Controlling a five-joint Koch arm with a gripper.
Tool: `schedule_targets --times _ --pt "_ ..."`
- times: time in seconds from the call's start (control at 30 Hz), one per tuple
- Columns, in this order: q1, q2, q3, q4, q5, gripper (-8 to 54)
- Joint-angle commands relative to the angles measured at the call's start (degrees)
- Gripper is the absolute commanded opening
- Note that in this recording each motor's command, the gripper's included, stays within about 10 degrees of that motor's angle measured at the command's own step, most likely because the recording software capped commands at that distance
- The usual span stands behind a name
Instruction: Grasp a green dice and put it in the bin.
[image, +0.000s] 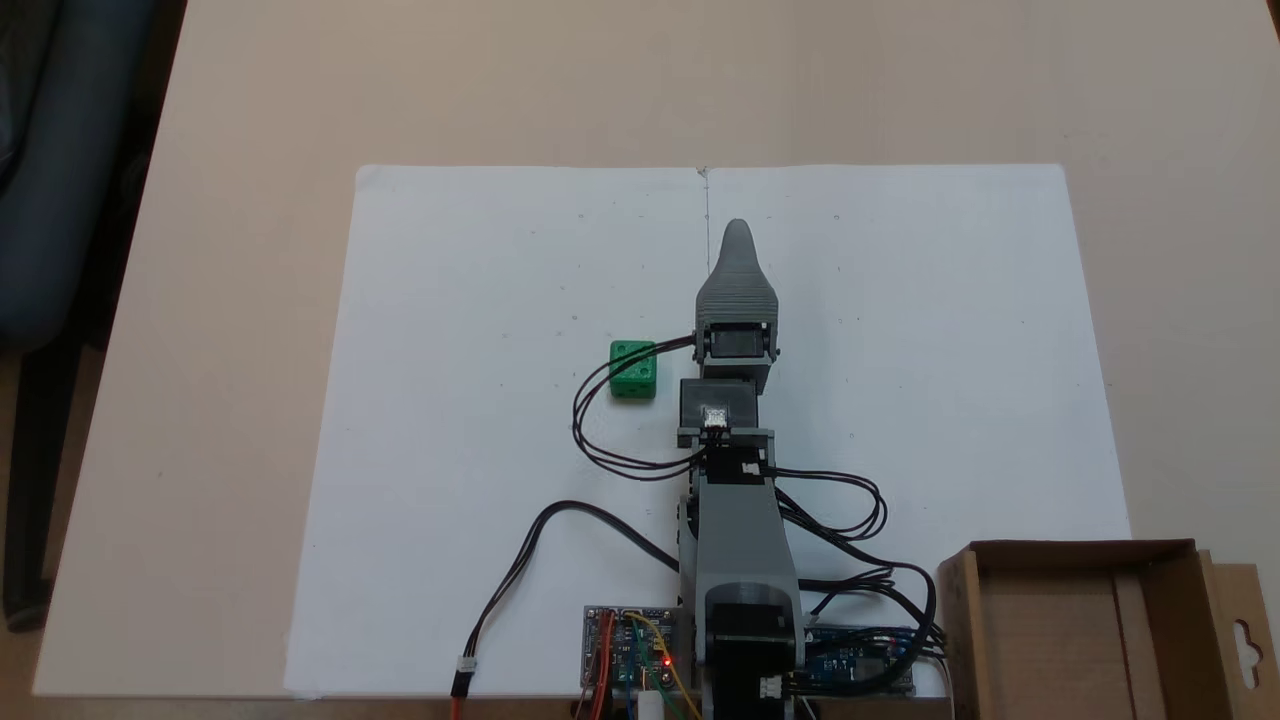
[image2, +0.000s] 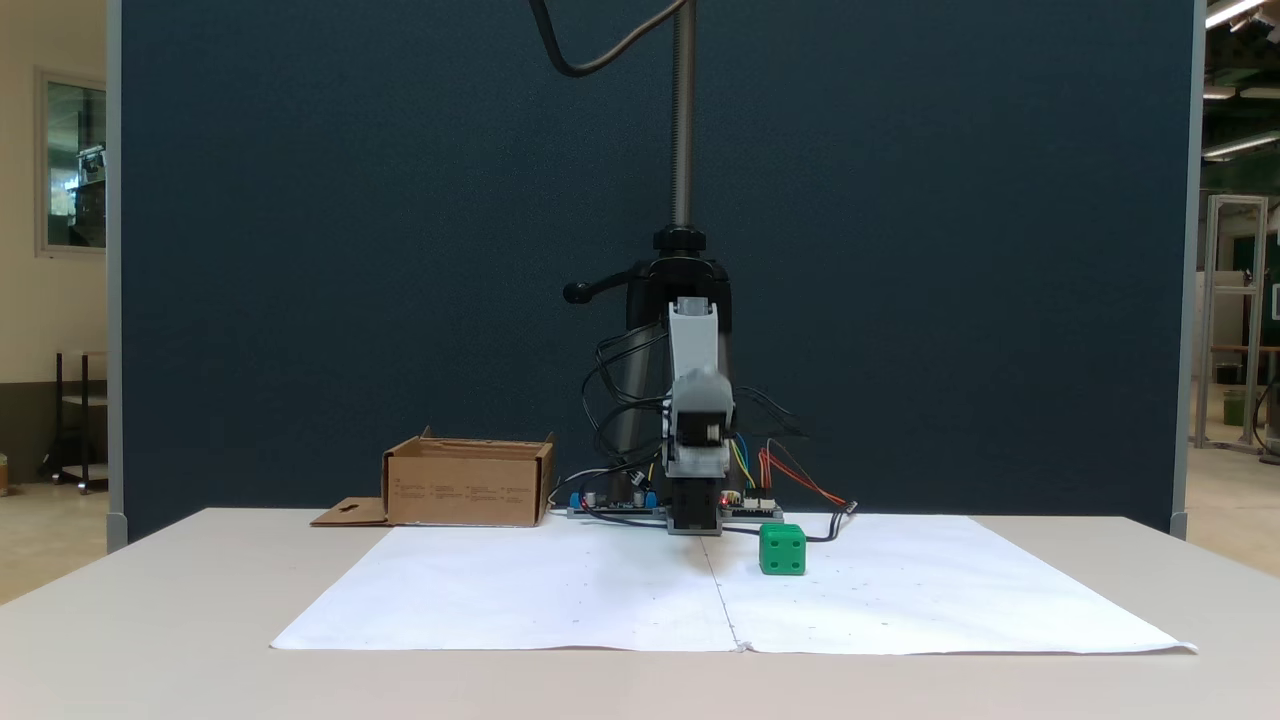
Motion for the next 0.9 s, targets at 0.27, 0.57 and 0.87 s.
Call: schedule_targets --times 0.27,0.57,0.87 --pt "-1.93 6.06 -27.42 39.53 -2.29 42.5" --pt "-3.08 2.11 -43.33 73.28 4.75 42.4" --pt "-5.98 -4.04 -58.27 102.9 11.95 42.5"
